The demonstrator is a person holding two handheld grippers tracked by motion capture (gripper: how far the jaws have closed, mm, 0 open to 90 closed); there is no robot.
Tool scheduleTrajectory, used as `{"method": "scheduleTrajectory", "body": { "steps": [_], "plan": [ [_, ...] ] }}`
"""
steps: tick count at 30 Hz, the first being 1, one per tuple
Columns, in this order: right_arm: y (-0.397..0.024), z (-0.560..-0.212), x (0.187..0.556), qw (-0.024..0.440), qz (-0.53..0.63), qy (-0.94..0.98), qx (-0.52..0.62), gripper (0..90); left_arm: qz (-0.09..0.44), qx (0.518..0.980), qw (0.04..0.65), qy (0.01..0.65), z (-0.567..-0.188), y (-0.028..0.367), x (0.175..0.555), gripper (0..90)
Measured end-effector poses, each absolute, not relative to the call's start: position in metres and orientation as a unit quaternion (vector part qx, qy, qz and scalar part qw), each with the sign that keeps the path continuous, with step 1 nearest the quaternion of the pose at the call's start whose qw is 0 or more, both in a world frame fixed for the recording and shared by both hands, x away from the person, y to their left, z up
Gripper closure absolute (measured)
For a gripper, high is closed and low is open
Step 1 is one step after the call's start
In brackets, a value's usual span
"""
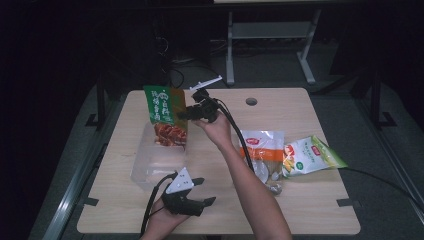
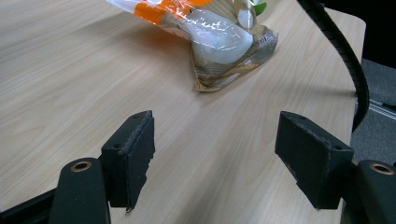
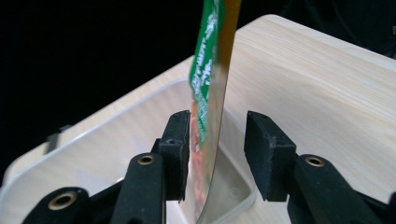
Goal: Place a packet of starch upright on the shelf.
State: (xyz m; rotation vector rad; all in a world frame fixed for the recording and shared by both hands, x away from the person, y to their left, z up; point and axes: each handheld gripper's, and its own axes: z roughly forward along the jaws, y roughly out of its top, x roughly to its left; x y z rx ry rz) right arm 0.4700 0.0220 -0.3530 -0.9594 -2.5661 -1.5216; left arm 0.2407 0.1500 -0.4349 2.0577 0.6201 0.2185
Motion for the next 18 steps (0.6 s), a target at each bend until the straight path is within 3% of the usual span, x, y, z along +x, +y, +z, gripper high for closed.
{"method": "scheduleTrajectory", "body": {
  "steps": [5,18],
  "plan": [
    [0.005,-0.35,0.459,0.023,-0.489,-0.82,-0.298,51.3,0.086,0.842,0.468,0.255,-0.436,0.15,0.24,27.3],
    [-0.046,-0.346,0.423,0.015,-0.484,-0.822,-0.299,45.2,0.094,0.846,0.462,0.247,-0.435,0.149,0.239,25.3]
  ]
}}
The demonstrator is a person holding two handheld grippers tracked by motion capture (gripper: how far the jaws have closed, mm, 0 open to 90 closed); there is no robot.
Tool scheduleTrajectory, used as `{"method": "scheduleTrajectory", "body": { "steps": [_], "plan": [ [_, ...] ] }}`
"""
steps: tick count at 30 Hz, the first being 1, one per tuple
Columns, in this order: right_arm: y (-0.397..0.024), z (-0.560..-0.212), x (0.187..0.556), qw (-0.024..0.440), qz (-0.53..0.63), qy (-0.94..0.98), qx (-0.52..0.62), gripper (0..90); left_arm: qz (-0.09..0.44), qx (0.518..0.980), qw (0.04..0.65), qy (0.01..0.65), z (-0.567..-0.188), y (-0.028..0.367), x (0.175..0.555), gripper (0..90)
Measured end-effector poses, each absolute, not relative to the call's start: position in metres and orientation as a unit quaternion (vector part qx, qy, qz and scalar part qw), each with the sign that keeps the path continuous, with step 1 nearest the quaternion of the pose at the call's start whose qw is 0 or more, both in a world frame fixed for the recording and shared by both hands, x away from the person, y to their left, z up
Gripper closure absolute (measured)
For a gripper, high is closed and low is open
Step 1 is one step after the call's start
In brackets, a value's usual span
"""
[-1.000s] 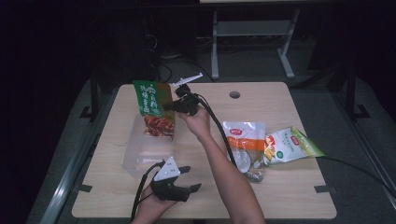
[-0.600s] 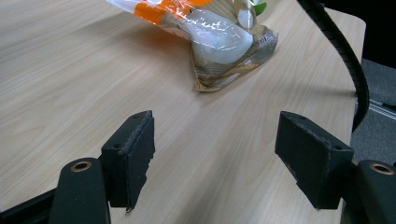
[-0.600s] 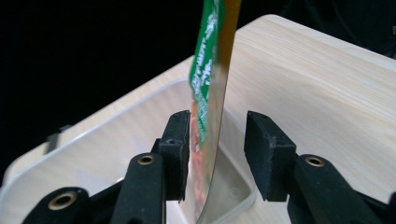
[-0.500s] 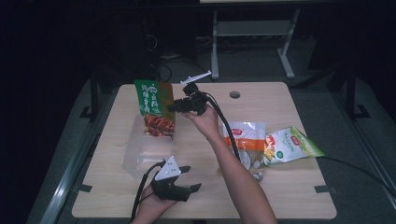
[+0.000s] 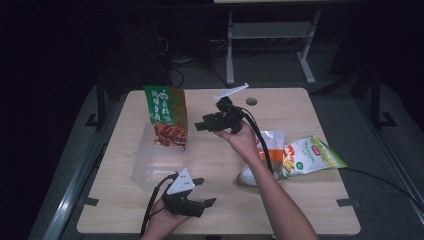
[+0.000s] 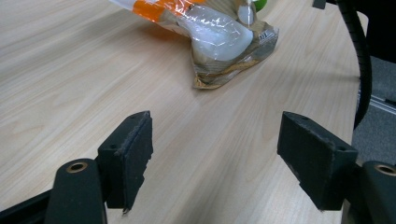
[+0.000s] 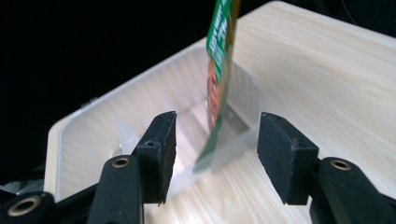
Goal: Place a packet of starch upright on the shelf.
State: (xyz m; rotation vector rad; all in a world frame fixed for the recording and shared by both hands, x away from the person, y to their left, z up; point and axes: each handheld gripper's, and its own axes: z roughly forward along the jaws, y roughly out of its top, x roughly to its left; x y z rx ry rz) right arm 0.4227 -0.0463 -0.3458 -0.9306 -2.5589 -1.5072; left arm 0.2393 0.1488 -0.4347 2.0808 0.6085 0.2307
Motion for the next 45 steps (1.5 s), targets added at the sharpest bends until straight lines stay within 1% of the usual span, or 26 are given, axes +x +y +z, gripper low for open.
{"method": "scheduleTrajectory", "body": {
  "steps": [6,12,15,17,21,28,37,45],
  "plan": [
    [-0.073,-0.352,0.412,0.018,-0.479,-0.82,-0.313,42.1,0.091,0.845,0.463,0.251,-0.436,0.149,0.241,25.1],
    [-0.103,-0.358,0.398,0.019,-0.488,-0.807,-0.331,41.0,0.087,0.847,0.463,0.245,-0.437,0.146,0.24,25.0],
    [-0.115,-0.361,0.391,0.017,-0.488,-0.805,-0.336,40.3,0.086,0.848,0.463,0.245,-0.437,0.145,0.239,25.0],
    [-0.124,-0.363,0.385,0.013,-0.488,-0.804,-0.341,37.4,0.088,0.848,0.464,0.242,-0.436,0.145,0.239,25.0],
    [-0.136,-0.363,0.376,0.005,-0.476,-0.807,-0.35,36.7,0.085,0.844,0.47,0.243,-0.436,0.144,0.239,25.0],
    [-0.167,-0.365,0.362,-0.012,-0.459,-0.81,-0.364,36.4,0.086,0.845,0.469,0.243,-0.436,0.144,0.238,25.0],
    [-0.212,-0.374,0.345,-0.023,-0.457,-0.797,-0.395,37.3,0.083,0.844,0.472,0.241,-0.437,0.141,0.236,25.0],
    [-0.236,-0.387,0.336,-0.033,-0.443,-0.792,-0.419,37.5,0.079,0.844,0.471,0.243,-0.437,0.141,0.236,25.0]
  ]
}}
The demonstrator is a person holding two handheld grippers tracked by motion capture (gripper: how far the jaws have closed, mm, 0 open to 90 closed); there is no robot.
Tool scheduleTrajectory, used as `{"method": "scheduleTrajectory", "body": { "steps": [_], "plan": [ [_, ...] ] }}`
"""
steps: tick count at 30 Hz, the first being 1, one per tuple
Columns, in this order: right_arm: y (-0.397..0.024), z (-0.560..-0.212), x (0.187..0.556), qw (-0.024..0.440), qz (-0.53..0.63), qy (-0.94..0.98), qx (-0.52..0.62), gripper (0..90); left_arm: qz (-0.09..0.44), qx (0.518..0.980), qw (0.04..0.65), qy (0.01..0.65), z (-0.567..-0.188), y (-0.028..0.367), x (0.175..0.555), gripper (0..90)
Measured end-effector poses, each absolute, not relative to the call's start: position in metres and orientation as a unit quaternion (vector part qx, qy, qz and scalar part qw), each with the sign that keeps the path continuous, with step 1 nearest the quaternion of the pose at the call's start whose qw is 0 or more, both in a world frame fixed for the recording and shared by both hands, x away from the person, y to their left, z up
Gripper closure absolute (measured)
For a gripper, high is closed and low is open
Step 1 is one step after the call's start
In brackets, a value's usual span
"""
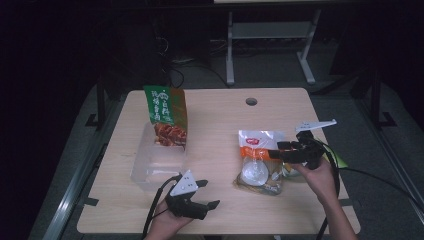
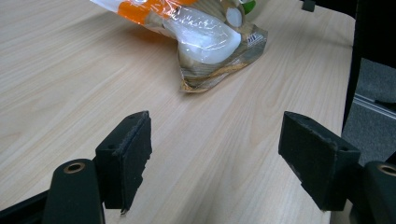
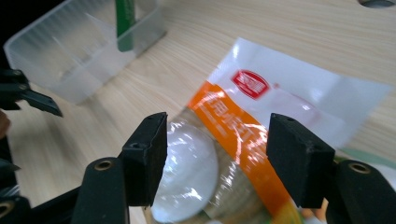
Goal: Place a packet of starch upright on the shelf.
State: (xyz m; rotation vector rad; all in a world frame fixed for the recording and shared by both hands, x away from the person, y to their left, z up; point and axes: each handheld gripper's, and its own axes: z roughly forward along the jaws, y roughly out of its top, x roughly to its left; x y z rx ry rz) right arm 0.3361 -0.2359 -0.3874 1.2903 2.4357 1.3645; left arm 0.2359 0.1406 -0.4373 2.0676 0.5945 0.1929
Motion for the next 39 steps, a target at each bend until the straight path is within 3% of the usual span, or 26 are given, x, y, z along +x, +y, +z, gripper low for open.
{"method": "scheduleTrajectory", "body": {
  "steps": [13,23,27,31,35,39],
  "plan": [
    [-0.263,-0.402,0.341,0.047,0.414,0.784,0.461,41.3,0.073,0.845,0.473,0.239,-0.438,0.139,0.235,24.9],
    [-0.265,-0.415,0.359,0.038,0.414,0.779,0.469,51.6,0.073,0.846,0.471,0.239,-0.44,0.138,0.236,24.9],
    [-0.262,-0.418,0.364,0.027,0.423,0.778,0.464,58.1,0.068,0.847,0.469,0.241,-0.442,0.136,0.235,24.8],
    [-0.251,-0.423,0.364,0.035,0.419,0.784,0.457,76.1,0.068,0.847,0.469,0.24,-0.443,0.135,0.234,24.7],
    [-0.252,-0.426,0.362,0.017,0.431,0.776,0.46,88.1,0.068,0.848,0.468,0.239,-0.443,0.136,0.235,24.6],
    [-0.248,-0.421,0.356,0.021,0.442,0.778,0.446,88.9,0.067,0.848,0.467,0.239,-0.443,0.135,0.235,24.6]
  ]
}}
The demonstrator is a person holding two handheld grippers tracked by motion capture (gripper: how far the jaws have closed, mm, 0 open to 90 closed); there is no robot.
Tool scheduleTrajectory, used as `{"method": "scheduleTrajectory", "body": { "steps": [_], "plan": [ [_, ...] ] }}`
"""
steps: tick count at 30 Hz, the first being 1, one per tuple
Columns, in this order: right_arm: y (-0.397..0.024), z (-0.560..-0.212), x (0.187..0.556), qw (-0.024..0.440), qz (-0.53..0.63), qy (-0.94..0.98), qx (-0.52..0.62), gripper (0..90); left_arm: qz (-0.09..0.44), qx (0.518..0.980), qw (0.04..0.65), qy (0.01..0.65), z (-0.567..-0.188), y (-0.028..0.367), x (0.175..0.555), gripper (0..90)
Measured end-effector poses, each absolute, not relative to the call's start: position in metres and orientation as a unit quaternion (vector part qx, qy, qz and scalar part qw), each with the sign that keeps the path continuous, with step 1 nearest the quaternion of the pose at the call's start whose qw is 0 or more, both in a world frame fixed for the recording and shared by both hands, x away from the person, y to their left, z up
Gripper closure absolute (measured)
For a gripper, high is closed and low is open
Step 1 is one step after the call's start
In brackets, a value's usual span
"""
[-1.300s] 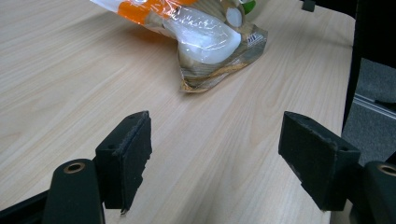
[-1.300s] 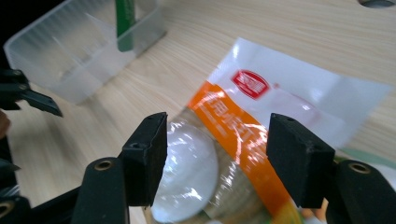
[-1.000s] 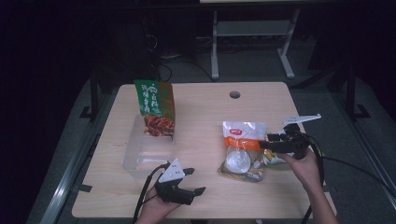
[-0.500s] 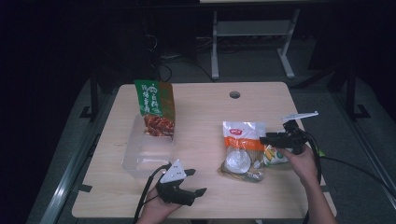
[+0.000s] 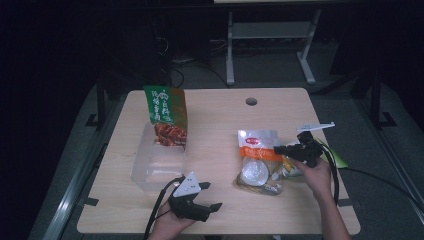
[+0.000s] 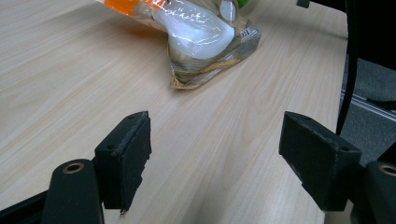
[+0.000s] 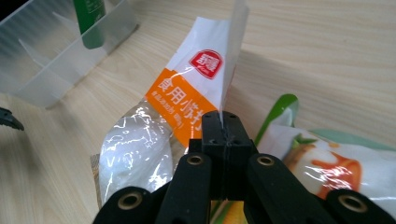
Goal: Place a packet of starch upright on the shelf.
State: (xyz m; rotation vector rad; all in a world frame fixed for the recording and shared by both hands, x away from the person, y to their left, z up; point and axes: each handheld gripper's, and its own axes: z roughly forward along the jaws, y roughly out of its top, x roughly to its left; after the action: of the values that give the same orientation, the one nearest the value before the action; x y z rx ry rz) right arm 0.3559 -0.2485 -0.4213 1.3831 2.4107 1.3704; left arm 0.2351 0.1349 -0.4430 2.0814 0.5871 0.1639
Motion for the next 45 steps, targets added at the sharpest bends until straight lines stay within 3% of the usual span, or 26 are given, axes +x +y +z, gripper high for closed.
{"method": "scheduleTrajectory", "body": {
  "steps": [18,27,30,34,36,39,42,45],
  "plan": [
    [-0.23,-0.393,0.328,0.052,0.476,0.798,0.365,89.4,0.06,0.856,0.454,0.239,-0.439,0.108,0.249,24.7],
    [-0.232,-0.377,0.316,0.048,0.487,0.808,0.328,89.5,0.061,0.858,0.446,0.247,-0.435,0.079,0.277,24.3],
    [-0.23,-0.373,0.314,0.048,0.486,0.815,0.313,89.5,0.07,0.85,0.451,0.264,-0.436,0.071,0.287,19.2],
    [-0.228,-0.37,0.312,0.044,0.489,0.819,0.297,89.5,0.05,0.846,0.451,0.28,-0.439,0.061,0.3,19.3],
    [-0.227,-0.369,0.311,0.044,0.49,0.82,0.292,89.4,0.016,0.837,0.464,0.289,-0.441,0.058,0.307,25.1],
    [-0.226,-0.367,0.309,0.054,0.489,0.825,0.279,89.4,-0.043,0.829,0.476,0.29,-0.446,0.054,0.316,44.7],
    [-0.223,-0.366,0.309,0.061,0.482,0.829,0.278,89.4,-0.011,0.842,0.46,0.282,-0.444,0.047,0.315,58.9],
    [-0.223,-0.367,0.308,0.064,0.478,0.831,0.279,89.4,-0.018,0.834,0.467,0.292,-0.439,0.049,0.317,74.5]
  ]
}}
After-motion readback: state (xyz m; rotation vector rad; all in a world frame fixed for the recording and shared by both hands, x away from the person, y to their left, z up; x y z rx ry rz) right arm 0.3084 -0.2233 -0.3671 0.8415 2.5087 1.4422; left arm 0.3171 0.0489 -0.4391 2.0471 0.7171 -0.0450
